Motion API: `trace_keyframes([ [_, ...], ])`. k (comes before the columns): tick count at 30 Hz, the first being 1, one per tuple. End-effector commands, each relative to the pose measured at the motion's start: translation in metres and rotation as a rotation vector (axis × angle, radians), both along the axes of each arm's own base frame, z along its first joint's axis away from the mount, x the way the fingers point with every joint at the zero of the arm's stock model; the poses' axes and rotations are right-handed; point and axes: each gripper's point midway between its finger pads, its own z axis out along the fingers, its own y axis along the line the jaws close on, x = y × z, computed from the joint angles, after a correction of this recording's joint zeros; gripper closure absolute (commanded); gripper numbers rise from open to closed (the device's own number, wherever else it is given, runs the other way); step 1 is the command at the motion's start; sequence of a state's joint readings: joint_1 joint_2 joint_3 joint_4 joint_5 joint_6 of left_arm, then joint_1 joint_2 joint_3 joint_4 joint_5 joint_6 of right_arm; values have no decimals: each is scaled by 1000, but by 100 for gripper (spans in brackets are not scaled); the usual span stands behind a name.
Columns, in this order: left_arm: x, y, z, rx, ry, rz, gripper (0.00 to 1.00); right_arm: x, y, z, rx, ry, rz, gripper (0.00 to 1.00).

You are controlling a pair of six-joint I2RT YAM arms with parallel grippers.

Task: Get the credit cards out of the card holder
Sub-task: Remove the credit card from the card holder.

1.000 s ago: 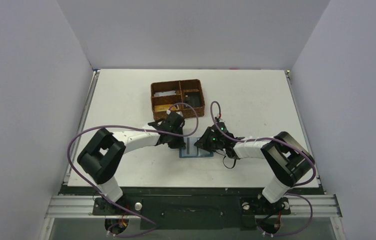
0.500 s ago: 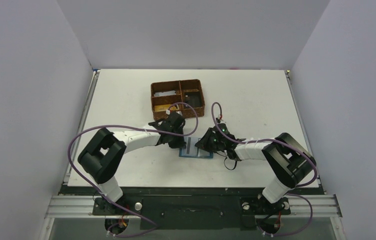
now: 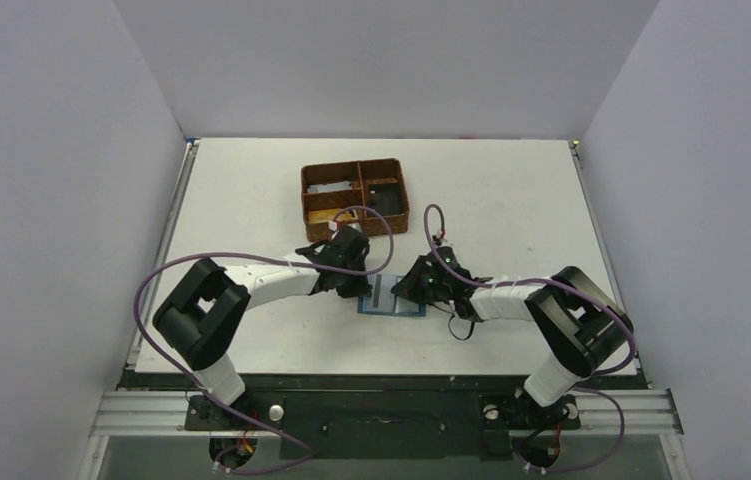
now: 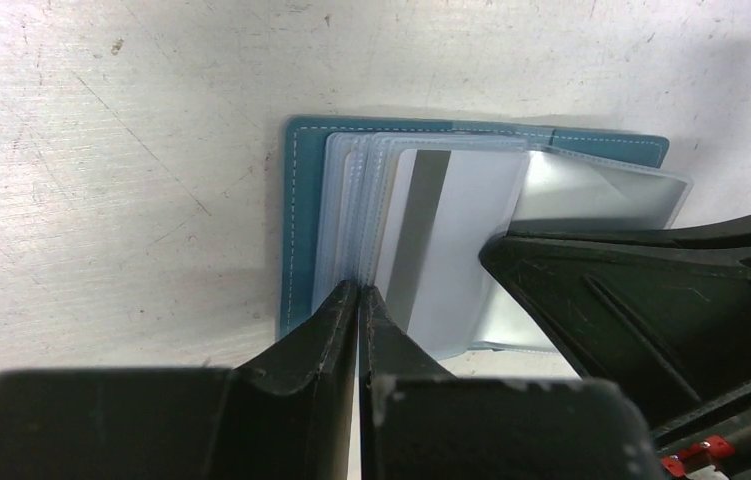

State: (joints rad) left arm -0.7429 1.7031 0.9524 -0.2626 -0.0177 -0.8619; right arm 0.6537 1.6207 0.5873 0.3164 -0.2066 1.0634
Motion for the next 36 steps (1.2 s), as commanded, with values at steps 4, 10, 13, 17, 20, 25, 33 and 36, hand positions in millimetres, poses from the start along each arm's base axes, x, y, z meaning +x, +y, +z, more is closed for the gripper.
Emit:
trace_keyframes([
  [4, -32, 51, -54, 206, 115, 47, 100, -2, -12, 6, 10, -21, 4, 100],
  [10, -36, 54, -58, 204, 125, 51, 100, 0, -19, 3, -5, -24, -2, 100],
  [13, -37, 54, -58, 201, 127, 52, 100, -1, -16, 5, 14, -25, 8, 100],
  [17, -38, 54, -59, 197, 129, 53, 100, -1, -6, 16, 87, -44, 21, 93],
  [20, -39, 54, -60, 191, 131, 56, 100, -1, 0, 20, 144, -49, 21, 90],
  [25, -40, 54, -61, 188, 134, 54, 100, 1, 8, 22, 213, -54, 22, 89],
  [33, -43, 53, -62, 184, 140, 52, 100, 4, 15, 23, 256, -47, 23, 89],
  [36, -44, 53, -63, 184, 144, 49, 100, 5, 19, 26, 281, -49, 23, 91],
])
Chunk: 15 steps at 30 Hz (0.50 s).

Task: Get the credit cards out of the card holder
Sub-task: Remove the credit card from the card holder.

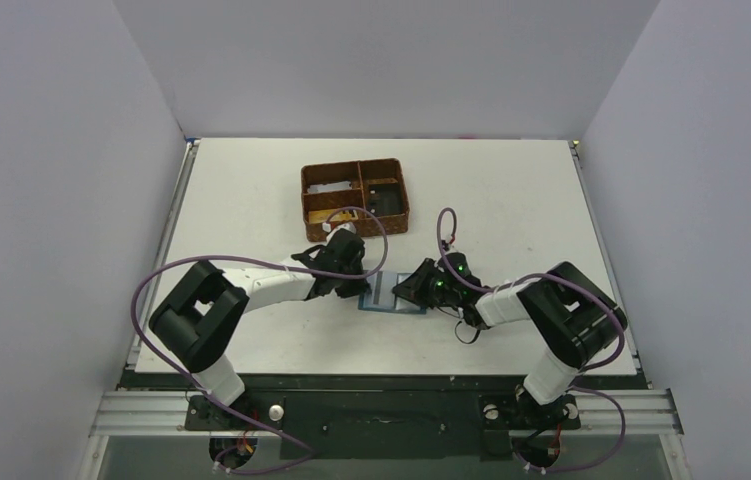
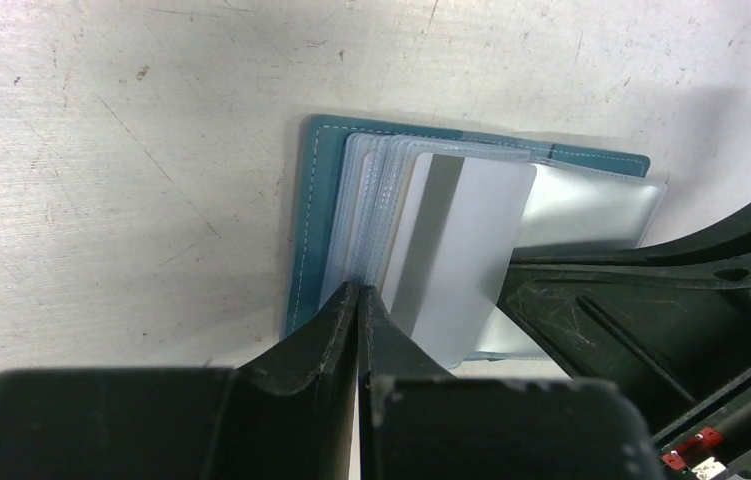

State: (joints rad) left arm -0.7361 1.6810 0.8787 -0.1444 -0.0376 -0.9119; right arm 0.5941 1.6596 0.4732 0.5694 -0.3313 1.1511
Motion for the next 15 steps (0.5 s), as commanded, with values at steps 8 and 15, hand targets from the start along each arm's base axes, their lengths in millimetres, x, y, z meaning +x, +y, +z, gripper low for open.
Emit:
trace_keyframes([
  [8, -50, 56, -59, 241, 189, 4, 100, 6, 16, 19, 68, -59, 34, 100],
  [15, -52, 65, -60, 258, 189, 31, 100, 7, -4, 5, -87, -60, 15, 100],
])
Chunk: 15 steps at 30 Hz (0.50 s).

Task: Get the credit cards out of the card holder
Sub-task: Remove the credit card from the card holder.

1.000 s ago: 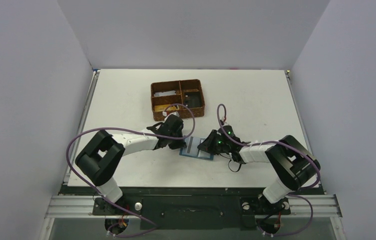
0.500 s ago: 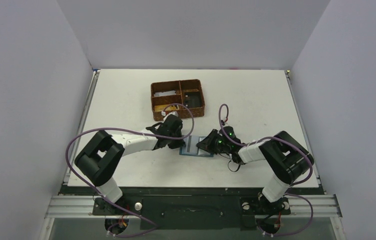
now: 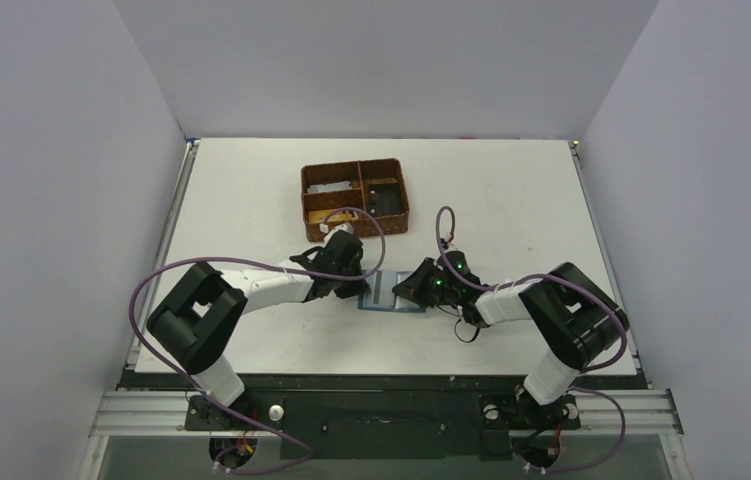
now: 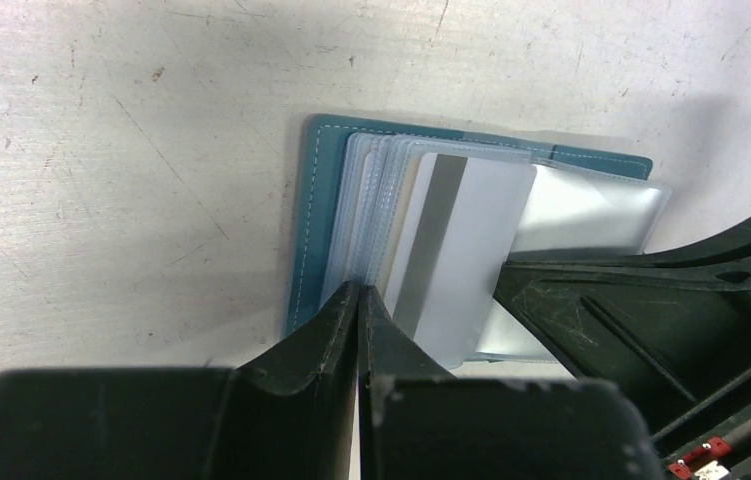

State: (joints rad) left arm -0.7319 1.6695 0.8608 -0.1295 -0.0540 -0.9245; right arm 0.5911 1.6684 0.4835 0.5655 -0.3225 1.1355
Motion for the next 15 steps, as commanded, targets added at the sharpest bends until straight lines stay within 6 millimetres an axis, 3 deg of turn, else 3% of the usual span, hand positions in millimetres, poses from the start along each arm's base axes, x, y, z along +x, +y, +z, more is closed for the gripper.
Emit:
trace_keyframes([
  [1, -54, 61, -60, 257, 203, 10, 100, 2, -5, 5, -89, -44, 16, 100],
  [15, -57, 69, -63, 267, 208, 26, 100, 4, -32, 0, -157, -42, -19, 100],
])
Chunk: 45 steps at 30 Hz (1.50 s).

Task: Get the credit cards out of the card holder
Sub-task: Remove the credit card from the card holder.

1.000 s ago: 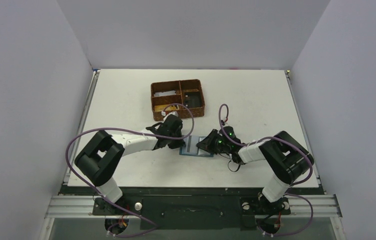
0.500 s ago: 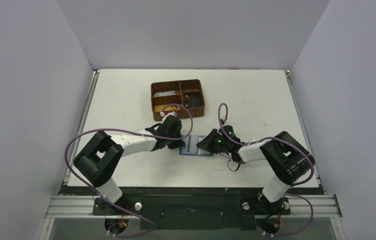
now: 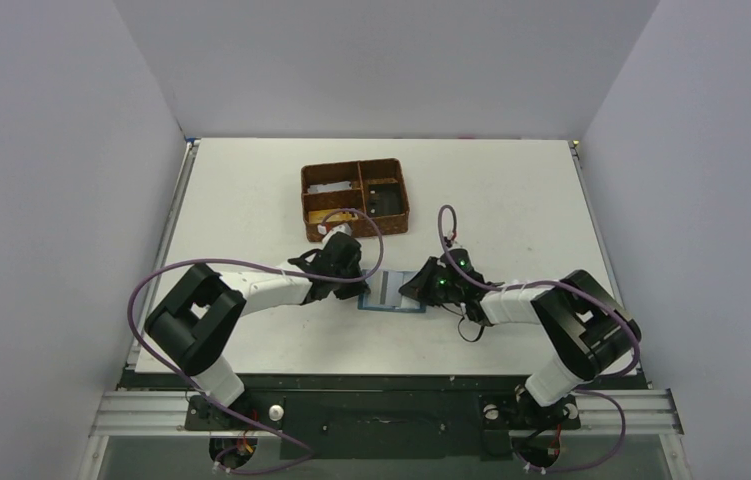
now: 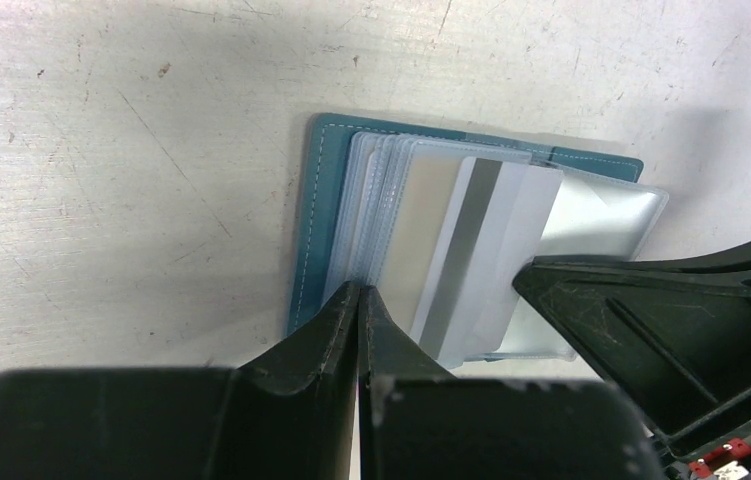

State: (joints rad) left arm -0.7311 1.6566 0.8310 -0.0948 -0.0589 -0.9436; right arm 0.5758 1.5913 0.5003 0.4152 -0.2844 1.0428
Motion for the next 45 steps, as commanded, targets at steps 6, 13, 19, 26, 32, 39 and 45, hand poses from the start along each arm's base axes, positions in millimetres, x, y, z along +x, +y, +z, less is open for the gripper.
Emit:
trace_keyframes([
  [6, -55, 68, -62, 282, 217, 6, 100, 5, -25, 1, -63, -23, -39, 100],
  [13, -53, 64, -59, 269, 208, 0, 100, 4, -30, 4, -74, -31, -41, 100],
  [19, -51, 61, -57, 259, 203, -3, 100, 4, -30, 7, -69, -39, -36, 100],
  [26, -41, 55, -29, 246, 137, -36, 100, 6, -26, 11, -57, -46, -27, 95],
  [32, -22, 28, 19, 203, 26, -114, 92, 10, -23, 14, -52, -50, -21, 89],
  [39, -14, -1, 35, 171, -13, -157, 90, 13, -20, 17, -48, -51, -18, 89],
  [45, -5, -17, 47, 119, -59, -174, 85, 14, -19, 17, -52, -49, -11, 88],
])
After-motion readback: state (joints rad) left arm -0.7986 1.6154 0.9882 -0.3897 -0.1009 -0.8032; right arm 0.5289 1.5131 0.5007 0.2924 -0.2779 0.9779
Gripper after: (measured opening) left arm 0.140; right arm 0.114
